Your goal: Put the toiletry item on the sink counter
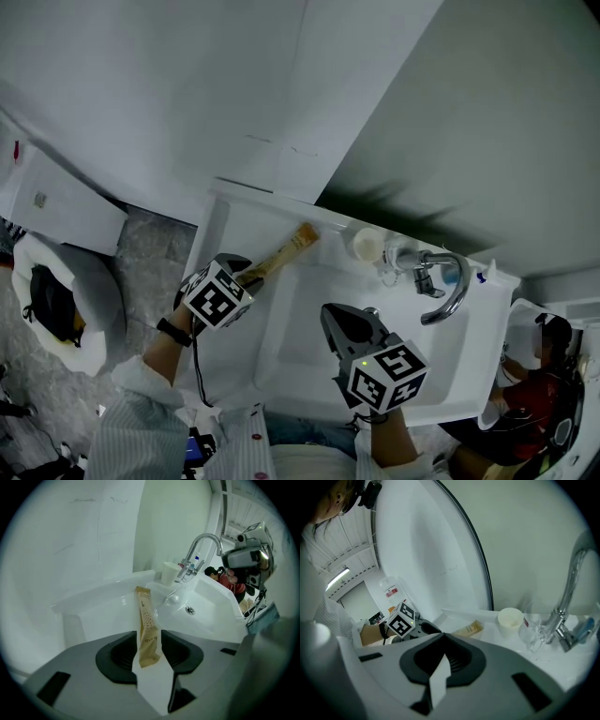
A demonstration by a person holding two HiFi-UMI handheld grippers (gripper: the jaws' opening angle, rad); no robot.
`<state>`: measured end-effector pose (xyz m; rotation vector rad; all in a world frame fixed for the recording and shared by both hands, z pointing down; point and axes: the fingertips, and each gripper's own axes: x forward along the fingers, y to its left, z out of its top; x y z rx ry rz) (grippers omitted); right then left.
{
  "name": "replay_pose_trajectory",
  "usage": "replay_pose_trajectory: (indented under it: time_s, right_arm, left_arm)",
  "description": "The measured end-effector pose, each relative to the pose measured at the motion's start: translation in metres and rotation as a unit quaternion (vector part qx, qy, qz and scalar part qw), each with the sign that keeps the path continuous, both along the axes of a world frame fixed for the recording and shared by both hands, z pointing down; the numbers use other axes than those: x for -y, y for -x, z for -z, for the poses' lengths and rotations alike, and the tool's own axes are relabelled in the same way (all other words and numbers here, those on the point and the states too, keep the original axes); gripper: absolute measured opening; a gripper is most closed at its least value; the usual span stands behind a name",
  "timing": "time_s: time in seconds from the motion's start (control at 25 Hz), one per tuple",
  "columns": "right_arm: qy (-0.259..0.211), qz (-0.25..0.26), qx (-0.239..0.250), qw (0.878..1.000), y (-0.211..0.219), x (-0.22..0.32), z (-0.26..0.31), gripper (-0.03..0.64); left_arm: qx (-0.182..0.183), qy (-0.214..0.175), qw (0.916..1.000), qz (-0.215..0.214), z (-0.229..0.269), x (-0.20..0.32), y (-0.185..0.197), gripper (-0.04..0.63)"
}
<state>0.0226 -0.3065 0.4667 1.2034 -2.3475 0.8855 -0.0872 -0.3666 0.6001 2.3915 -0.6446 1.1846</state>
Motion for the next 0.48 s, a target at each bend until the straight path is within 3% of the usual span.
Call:
replay_pose_trajectory:
  time_s: [0.48]
  right_arm:
    - [-0.027,-0.007,0.002,1.0,-0.001,-0.02,0.019,0.011]
  left_arm:
    - [-0.012,-0.027,0.9995,0.007,0.034,-0.017,0.0,0.17]
